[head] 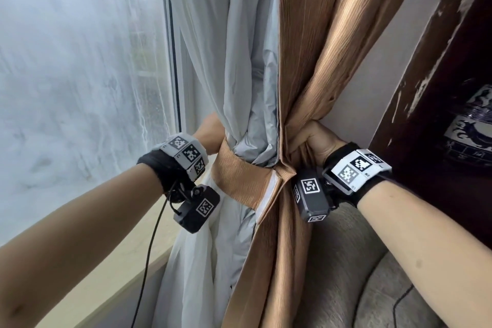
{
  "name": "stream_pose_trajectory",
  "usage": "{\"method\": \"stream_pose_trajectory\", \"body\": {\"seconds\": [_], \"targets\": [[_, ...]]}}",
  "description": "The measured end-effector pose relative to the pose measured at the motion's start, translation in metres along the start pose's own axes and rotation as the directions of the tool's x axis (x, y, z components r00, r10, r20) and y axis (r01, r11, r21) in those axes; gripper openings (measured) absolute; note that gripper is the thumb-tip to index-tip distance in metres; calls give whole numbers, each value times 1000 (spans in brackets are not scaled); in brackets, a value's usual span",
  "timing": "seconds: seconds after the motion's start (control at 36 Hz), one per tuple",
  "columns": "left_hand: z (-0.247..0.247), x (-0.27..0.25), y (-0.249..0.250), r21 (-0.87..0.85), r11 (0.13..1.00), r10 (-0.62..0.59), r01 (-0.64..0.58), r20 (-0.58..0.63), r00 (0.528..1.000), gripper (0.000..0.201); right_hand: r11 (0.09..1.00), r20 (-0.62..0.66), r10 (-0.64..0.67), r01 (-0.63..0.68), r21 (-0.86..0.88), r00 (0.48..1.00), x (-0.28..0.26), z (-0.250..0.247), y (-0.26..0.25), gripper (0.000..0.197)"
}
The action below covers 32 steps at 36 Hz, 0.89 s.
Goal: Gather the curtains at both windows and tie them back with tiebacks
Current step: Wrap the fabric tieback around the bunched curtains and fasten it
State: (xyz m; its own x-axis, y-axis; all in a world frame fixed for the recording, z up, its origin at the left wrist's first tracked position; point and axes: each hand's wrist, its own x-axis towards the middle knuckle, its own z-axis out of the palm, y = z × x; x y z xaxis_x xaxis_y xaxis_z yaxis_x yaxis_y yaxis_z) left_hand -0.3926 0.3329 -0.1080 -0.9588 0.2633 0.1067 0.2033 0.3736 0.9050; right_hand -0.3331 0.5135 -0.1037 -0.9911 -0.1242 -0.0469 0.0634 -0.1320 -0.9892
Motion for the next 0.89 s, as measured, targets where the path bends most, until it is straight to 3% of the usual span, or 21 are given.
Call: {"method": "stream_pose_trajectory", "body": {"seconds": [0.06, 0.11, 0.22, 0.31, 0.39, 0.44, 0.47, 0.5, 0.53, 0.56, 0.58, 0.64, 0.72, 0.78, 0.89], "targets": [[-5, 1, 4, -24, 999, -41, 42, 55, 998, 18, 1000, 1, 25, -25, -1, 1000, 0, 4, -1, 36], [-17, 2, 4, -197, 978, -49, 73, 122, 991, 23, 998, -17, 58, -58, 1, 998, 0, 6, -2, 40], [-34, -11, 2, -543, 826, 31, 154, 316, 948, 33, 999, -85, 35, -34, 9, 996, 2, 17, -4, 61], [-35, -24, 0, -572, 785, 97, 237, 491, 866, 64, 1000, -138, -15, 15, 3, 990, 5, 20, -2, 79], [-36, -34, -5, -622, 716, 175, 318, 600, 781, 104, 999, -188, -38, 36, -15, 981, 5, 20, -2, 68], [-30, -38, -10, -536, 815, 155, 221, 568, 808, 125, 999, -178, -41, 42, 3, 983, 2, 20, -2, 58], [-23, -37, -14, -441, 886, 142, 141, 548, 824, 119, 999, -190, -52, 53, -2, 980, 2, 19, -2, 55], [-17, -34, -13, -348, 937, 119, 38, 419, 900, 101, 998, -203, -66, 64, -17, 977, 1, 19, -3, 57], [-14, -35, -9, -276, 960, 150, -47, 366, 919, 73, 997, -211, -75, 69, -32, 975, 1, 19, -3, 61], [-13, -38, -5, -274, 958, 187, -81, 385, 904, 59, 997, -194, -77, 69, -45, 978, -2, 22, -4, 65], [-10, -37, -3, -273, 955, 223, -114, 413, 883, 71, 997, -169, -73, 66, -49, 983, -4, 23, -3, 67], [-4, -29, -1, -265, 954, 238, -141, 379, 894, 88, 998, -123, -43, 37, -44, 991, -7, 23, -3, 69], [2, -20, -2, -334, 935, 247, -120, 368, 897, 58, 999, -84, -16, 12, -41, 996, -7, 16, -1, 75], [5, -21, 1, -347, 928, 260, -131, 356, 898, 56, 997, -87, -15, 9, -72, 996, -5, 9, -1, 71], [7, -17, 4, -377, 921, 247, -103, 357, 901, 52, 992, -87, 18, -29, -119, 996, -1, -2, -2, 43]]}}
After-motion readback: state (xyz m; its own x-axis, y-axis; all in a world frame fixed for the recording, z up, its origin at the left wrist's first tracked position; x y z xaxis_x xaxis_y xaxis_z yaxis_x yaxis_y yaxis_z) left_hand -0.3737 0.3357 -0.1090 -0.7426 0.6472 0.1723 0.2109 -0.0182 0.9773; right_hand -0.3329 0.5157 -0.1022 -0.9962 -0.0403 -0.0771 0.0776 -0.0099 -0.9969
